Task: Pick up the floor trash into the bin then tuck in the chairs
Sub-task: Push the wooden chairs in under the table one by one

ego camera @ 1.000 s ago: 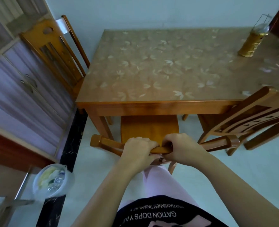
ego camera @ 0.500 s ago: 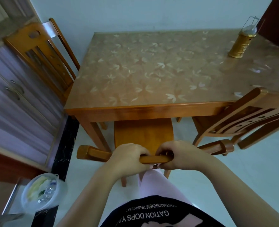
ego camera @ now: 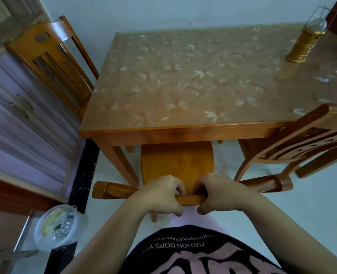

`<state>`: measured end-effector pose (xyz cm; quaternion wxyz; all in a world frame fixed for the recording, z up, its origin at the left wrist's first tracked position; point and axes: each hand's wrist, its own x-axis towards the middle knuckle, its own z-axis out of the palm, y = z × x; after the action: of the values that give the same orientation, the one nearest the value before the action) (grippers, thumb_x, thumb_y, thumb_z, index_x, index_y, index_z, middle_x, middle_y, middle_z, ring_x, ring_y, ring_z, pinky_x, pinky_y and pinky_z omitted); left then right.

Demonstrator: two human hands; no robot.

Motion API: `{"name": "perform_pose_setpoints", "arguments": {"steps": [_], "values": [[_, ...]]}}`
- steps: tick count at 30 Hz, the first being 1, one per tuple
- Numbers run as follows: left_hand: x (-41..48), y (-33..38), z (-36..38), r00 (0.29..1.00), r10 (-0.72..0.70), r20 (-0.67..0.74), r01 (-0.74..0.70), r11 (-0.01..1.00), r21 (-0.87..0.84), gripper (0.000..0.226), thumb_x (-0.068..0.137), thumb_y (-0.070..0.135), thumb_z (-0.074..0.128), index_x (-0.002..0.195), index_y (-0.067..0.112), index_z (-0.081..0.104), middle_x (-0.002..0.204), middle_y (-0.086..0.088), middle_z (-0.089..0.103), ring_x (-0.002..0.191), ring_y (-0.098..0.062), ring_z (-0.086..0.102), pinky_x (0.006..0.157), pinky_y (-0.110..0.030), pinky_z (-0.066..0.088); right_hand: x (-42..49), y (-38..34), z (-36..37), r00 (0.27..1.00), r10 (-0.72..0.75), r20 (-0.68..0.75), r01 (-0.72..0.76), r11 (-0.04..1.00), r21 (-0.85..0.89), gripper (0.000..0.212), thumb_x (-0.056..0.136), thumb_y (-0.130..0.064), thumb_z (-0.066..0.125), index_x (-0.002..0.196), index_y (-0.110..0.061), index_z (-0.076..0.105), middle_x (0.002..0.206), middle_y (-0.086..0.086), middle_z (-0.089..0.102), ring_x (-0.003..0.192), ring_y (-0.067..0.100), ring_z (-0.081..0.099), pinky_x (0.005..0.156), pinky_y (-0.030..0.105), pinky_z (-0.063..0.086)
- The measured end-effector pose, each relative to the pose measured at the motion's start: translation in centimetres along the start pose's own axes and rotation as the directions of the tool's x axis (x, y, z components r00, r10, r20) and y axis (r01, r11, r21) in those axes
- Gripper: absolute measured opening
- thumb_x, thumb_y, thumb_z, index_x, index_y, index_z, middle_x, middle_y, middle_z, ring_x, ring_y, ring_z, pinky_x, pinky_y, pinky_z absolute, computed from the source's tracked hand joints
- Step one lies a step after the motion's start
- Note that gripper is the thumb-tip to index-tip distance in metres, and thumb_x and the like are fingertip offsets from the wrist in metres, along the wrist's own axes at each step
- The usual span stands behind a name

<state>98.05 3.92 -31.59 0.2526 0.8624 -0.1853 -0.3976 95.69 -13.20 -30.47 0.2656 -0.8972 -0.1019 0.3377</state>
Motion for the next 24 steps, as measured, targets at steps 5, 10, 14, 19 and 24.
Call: {"name": "perform_pose_setpoints", "arguments": {"steps": [5, 10, 14, 19, 24], "values": [[0.9, 0.6, -0.8, 1.000, 0.008, 0.030, -0.007, 1.000, -0.022, 0.031, 0.069, 0.016, 0.075, 0.091, 0.026, 0.055, 0.092, 0.005, 0.055, 0.073, -0.014, 0.058, 0.059, -0.036, 0.052, 0.3, 0.4, -1.3, 0.999, 0.022, 0.027, -0.022, 1.000, -0.002, 0.016, 0.073, -0.016, 0.072, 0.085, -0.015, 0.061, 0.067, 0.001, 0.053, 0.049, 0.010, 0.046, 0.045, 0.020, 0.035], [2.2, 0.7, -2.4, 0.998, -0.019, 0.052, 0.025, 0.994, -0.105, 0.034, 0.065, 0.013, 0.078, 0.086, 0.027, 0.056, 0.095, 0.002, 0.058, 0.079, -0.018, 0.060, 0.062, -0.043, 0.055, 2.1, 0.7, -2.8, 0.999, 0.040, 0.010, -0.040, 0.999, -0.021, 0.021, 0.070, -0.015, 0.072, 0.085, -0.005, 0.063, 0.067, 0.007, 0.052, 0.050, 0.015, 0.044, 0.047, 0.026, 0.035], [3.9, 0.8, -3.9, 1.000, -0.007, 0.013, 0.008, 0.995, -0.096, 0.032, 0.067, 0.015, 0.078, 0.090, 0.025, 0.058, 0.089, 0.007, 0.054, 0.067, -0.007, 0.051, 0.055, -0.025, 0.043, 3.6, 0.8, -5.0, 0.999, 0.052, 0.003, -0.051, 0.996, -0.076, 0.016, 0.070, -0.018, 0.072, 0.083, -0.012, 0.065, 0.068, 0.005, 0.055, 0.050, 0.013, 0.046, 0.047, 0.025, 0.036], [5.7, 0.8, -6.8, 1.000, -0.024, -0.007, 0.023, 0.990, -0.136, 0.030, 0.068, 0.011, 0.077, 0.094, 0.018, 0.062, 0.083, 0.004, 0.056, 0.069, -0.014, 0.054, 0.060, -0.028, 0.045, 5.7, 0.2, -7.9, 0.999, 0.053, -0.005, -0.053, 0.995, -0.083, 0.017, 0.073, -0.019, 0.071, 0.086, -0.011, 0.065, 0.067, 0.002, 0.053, 0.052, 0.013, 0.044, 0.044, 0.021, 0.033], [7.1, 1.1, -8.4, 0.999, -0.006, 0.035, 0.010, 0.996, -0.094, 0.028, 0.069, 0.014, 0.076, 0.091, 0.021, 0.061, 0.086, 0.005, 0.056, 0.070, -0.012, 0.055, 0.060, -0.028, 0.046, 6.6, 0.6, -9.4, 0.998, 0.052, 0.018, -0.052, 0.997, -0.049, 0.022, 0.075, -0.016, 0.069, 0.096, -0.010, 0.065, 0.060, -0.002, 0.047, 0.042, 0.006, 0.040, 0.033, 0.013, 0.029]]}}
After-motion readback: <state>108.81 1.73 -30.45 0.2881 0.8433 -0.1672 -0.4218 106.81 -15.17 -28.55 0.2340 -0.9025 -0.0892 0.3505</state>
